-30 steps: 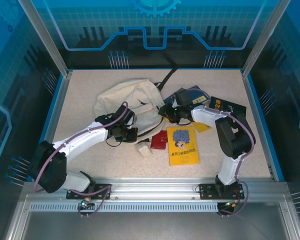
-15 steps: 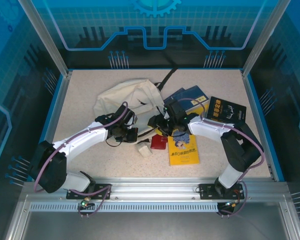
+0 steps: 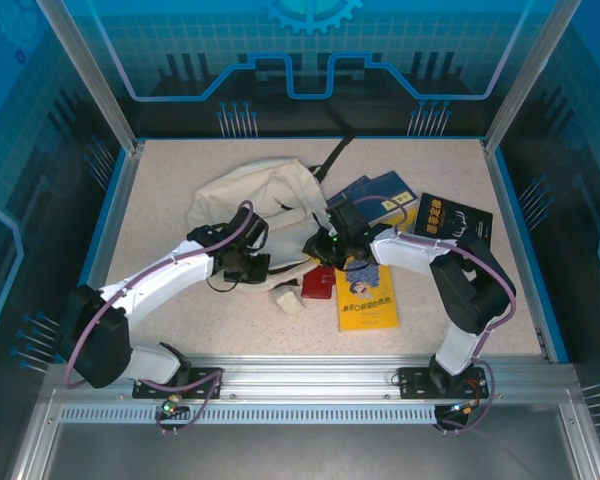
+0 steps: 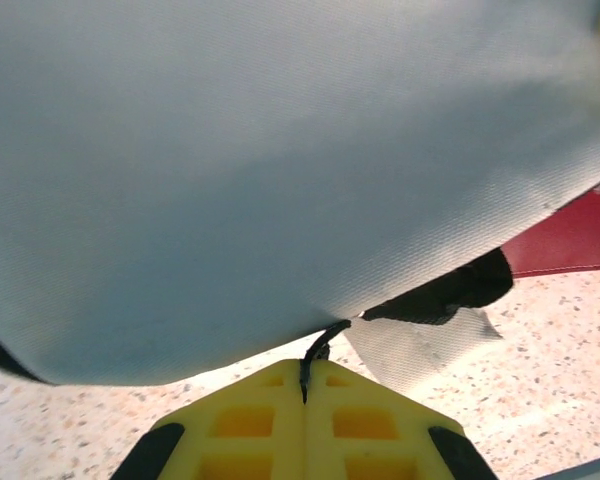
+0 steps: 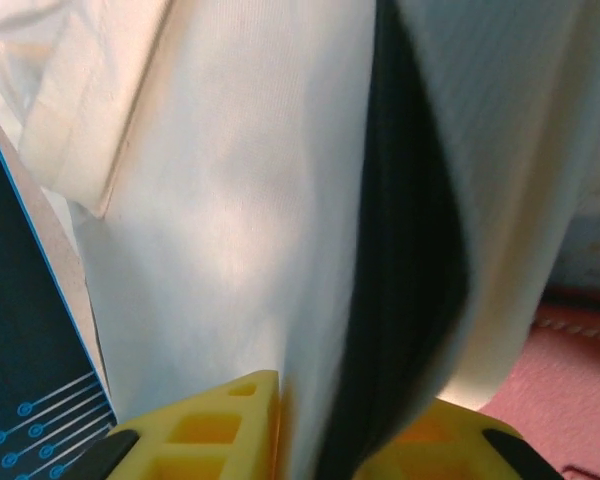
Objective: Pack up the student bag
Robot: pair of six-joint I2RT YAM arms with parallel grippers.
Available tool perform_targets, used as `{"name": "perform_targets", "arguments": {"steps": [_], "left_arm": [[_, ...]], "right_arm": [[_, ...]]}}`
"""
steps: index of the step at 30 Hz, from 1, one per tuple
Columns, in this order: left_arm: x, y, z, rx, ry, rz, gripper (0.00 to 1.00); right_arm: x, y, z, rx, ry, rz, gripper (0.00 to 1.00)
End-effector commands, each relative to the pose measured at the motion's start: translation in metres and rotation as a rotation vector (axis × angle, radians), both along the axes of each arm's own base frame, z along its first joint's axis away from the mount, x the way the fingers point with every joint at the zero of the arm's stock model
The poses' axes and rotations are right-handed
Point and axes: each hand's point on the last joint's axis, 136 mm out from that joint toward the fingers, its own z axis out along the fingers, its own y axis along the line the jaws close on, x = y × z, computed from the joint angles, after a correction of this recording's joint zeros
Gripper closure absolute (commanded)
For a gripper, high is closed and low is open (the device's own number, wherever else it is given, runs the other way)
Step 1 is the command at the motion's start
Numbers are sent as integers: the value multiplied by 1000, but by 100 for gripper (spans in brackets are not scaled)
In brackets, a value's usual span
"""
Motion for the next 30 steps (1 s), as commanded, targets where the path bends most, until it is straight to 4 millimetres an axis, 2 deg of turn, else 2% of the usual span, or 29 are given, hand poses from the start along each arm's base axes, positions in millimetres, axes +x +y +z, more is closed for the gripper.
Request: {"name": "perform_targets", "arguments": {"steps": [1,5,11,18,21,24,28,30], "left_arm": [[-11,25,9,114,16,40,100],[-8,39,10,187,6,72,100],[-6,42,12,209,1,77,100],[-1,62,12,280,-7,149,100],[5,56,10,253,-9,141,100],[11,32,11,132,-21,88,100],[19,-5,24,-53,-49,9,100],[22,-18,30,-117,-62,-18,100]], "right_arm": [[21,-23,2,-71,-42,-48,80],[34,-37,3,-99,-60,-66,82],[48,-46,1,-108,-74,-72,90],[64,-54,4,-126,-100,-68,90],[67,-50,6,-111,-104,-39,89],[59,-40,13,-86,-112,4,75],[37,-40,27,-76,-112,17,44],[24,-39,33,-51,-101,7,39]]}}
